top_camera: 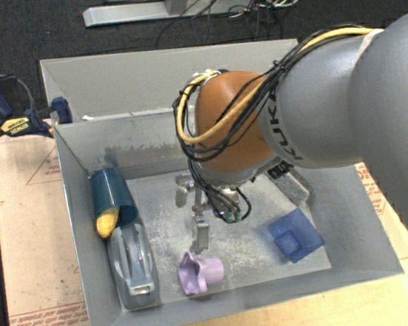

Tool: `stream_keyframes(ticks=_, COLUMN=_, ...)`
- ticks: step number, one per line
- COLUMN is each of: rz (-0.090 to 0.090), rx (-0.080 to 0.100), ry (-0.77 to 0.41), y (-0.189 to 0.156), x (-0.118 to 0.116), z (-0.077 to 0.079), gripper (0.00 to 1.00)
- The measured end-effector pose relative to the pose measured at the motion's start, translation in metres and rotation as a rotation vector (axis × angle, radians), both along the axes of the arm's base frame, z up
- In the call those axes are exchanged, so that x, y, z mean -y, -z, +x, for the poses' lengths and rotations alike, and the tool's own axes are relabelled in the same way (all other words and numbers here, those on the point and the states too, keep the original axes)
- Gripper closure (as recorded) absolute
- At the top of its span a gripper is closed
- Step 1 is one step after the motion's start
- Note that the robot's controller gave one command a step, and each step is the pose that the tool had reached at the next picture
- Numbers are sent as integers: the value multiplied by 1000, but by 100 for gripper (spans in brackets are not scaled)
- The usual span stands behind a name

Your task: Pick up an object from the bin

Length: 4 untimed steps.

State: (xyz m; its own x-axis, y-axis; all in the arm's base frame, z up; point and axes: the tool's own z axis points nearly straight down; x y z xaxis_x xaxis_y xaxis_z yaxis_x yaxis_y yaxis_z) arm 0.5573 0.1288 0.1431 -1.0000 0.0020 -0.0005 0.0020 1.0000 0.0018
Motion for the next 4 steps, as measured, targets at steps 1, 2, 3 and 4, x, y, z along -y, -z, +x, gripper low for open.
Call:
stream_keyframes(ticks=1, rz=0, rx=0, ry=0, y=0, x=0, z=0, gripper=0)
stream_keyframes(ticks=2, rz=2, rx=7, ry=180, y=29, x=27, z=-32, gripper=0)
stream_keyframes(ticks=3, rz=2, rx=6, ry=-174, y=73, x=-4, z=-8, gripper=0)
stream_keyframes(ticks=4, rz=1, rx=4, ry=13, y=-12, x=-3, z=-50, gripper=0)
